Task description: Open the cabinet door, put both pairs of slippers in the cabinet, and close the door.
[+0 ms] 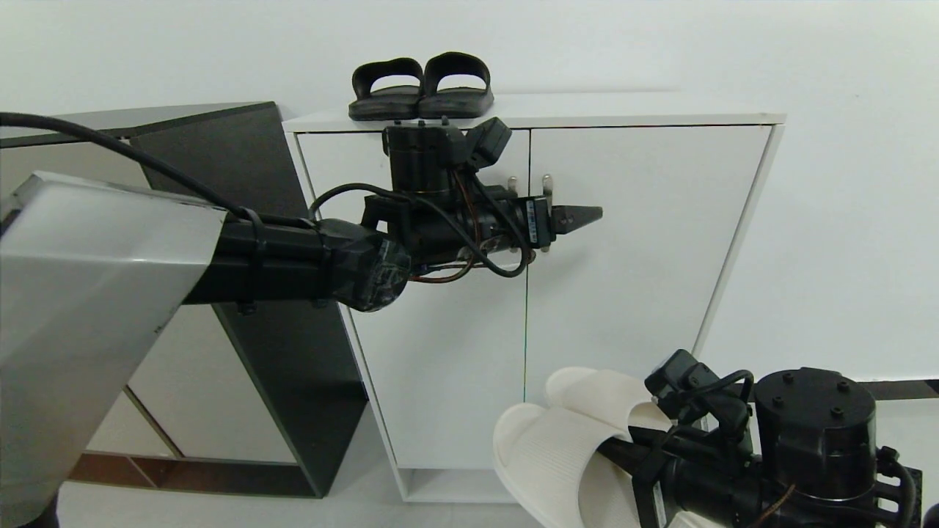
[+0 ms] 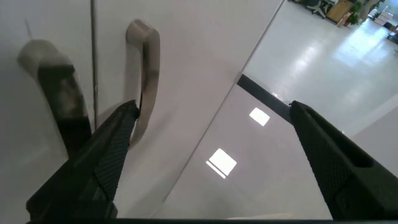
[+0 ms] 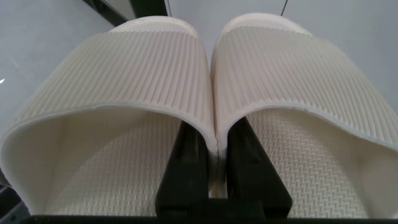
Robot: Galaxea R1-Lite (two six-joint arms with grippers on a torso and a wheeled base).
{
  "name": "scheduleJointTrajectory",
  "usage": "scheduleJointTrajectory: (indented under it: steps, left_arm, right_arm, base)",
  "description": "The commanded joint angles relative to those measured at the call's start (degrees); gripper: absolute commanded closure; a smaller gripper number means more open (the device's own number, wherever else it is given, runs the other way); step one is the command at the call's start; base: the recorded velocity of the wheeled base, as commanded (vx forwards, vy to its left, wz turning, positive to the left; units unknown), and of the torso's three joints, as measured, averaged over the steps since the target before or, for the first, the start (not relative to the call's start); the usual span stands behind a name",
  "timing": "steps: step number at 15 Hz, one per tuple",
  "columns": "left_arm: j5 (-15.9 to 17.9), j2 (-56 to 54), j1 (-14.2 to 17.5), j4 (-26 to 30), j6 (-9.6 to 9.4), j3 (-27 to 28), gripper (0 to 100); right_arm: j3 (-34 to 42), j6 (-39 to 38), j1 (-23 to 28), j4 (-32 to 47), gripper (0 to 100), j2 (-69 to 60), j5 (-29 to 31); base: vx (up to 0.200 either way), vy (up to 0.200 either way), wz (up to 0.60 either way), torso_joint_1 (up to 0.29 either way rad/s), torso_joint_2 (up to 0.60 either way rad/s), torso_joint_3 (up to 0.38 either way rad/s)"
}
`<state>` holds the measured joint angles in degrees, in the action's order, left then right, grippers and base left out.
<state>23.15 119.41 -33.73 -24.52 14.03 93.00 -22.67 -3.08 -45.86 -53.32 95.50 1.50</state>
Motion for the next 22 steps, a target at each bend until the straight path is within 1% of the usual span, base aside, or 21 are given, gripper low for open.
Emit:
scheduleJointTrajectory:
  steps: [1, 2, 5, 7, 9, 11, 12, 13, 15, 16, 17, 18, 19, 20, 22]
  left_arm:
    - [0.05, 0.65, -0.19, -0.09, 0.03, 0.25, 0]
    - [0.05, 0.74, -0.37, -0.09, 0.03, 0.34, 100]
    - [0.23, 0.56, -0.63, -0.09, 0.03, 0.16, 100]
    - [0.23, 0.12, -1.25, -0.18, 0.03, -0.72, 100]
    - [0.23, -1.90, -2.04, -0.45, -0.06, -3.44, 100]
    - [0.23, -5.24, -3.45, -0.80, -0.06, -7.75, 100]
    - [0.14, -6.20, -3.71, -0.89, -0.06, -8.80, 100]
    - [-0.12, -8.14, -4.68, -0.97, -0.14, -11.26, 100]
    - [-0.21, -11.57, -5.47, -1.15, -0.32, -15.04, 100]
    - [-0.21, -12.62, -5.64, -1.15, -0.32, -16.10, 100]
    - [-1.18, -16.40, -6.17, -1.15, -0.32, -20.05, 100]
    - [-3.55, -18.51, -6.79, -1.15, -0.32, -22.43, 100]
    - [-4.78, -19.30, -6.79, -1.15, -0.32, -23.22, 100]
    - [-5.40, -21.94, -6.61, -1.68, -0.14, -26.21, 100]
    - [-5.31, -21.58, -4.68, -3.61, 0.65, -26.12, 100]
  right_arm:
    - [0.00, 0.01, -0.02, -0.03, 100, 0.12, -0.01]
    - [0.00, 0.01, -0.02, -0.03, 100, 0.12, -0.01]
    - [0.44, 0.01, -0.11, -0.03, 100, 0.12, -0.09]
    - [0.88, -0.08, -0.11, 0.06, 100, -0.14, -1.68]
    - [2.46, 0.18, -0.11, -0.03, 100, -0.75, -3.96]
    - [4.39, 0.89, -0.11, 0.41, 100, -3.66, -9.32]
    - [4.57, 0.97, -0.11, 0.59, 100, -4.09, -9.67]
    - [4.66, 1.06, -0.19, 1.20, 100, -4.45, -9.76]
    - [5.10, 1.24, -0.55, 1.38, 100, -5.06, -9.76]
    - [5.27, 1.24, -0.90, 1.47, 100, -5.24, -9.85]
    - [5.45, 1.24, -1.51, 2.78, 100, -5.94, -9.85]
    - [5.27, 1.24, -1.78, 4.54, 100, -6.56, -9.85]
    - [5.18, 1.24, -1.86, 4.98, 100, -6.64, -9.85]
    - [5.18, 1.33, -2.04, 5.25, 100, -7.08, -9.76]
    - [5.27, 1.33, -2.22, 5.25, 100, -7.08, -9.76]
  base:
    - [0.000, 0.000, 0.00, 0.000, 0.00, 0.000]
    - [0.000, 0.000, 0.00, 0.000, 0.00, 0.000]
    - [0.000, 0.000, 0.00, 0.000, 0.00, 0.000]
    - [0.000, 0.000, 0.00, 0.000, 0.00, 0.000]
    - [0.000, 0.000, 0.00, 0.000, 0.00, 0.000]
    - [0.000, 0.000, 0.00, 0.000, 0.00, 0.000]
    - [0.000, 0.000, 0.00, 0.000, 0.00, 0.000]
    - [0.000, 0.000, 0.00, 0.000, 0.00, 0.000]
    - [0.000, 0.000, 0.00, 0.000, 0.00, 0.000]
    - [0.000, 0.000, 0.00, 0.000, 0.00, 0.000]
    - [0.000, 0.000, 0.00, 0.000, 0.00, 0.000]
    - [0.000, 0.000, 0.00, 0.000, 0.00, 0.000]
    - [0.000, 0.000, 0.00, 0.000, 0.00, 0.000]
    - [0.000, 0.000, 0.00, 0.000, 0.00, 0.000]
    - [0.000, 0.000, 0.00, 0.000, 0.00, 0.000]
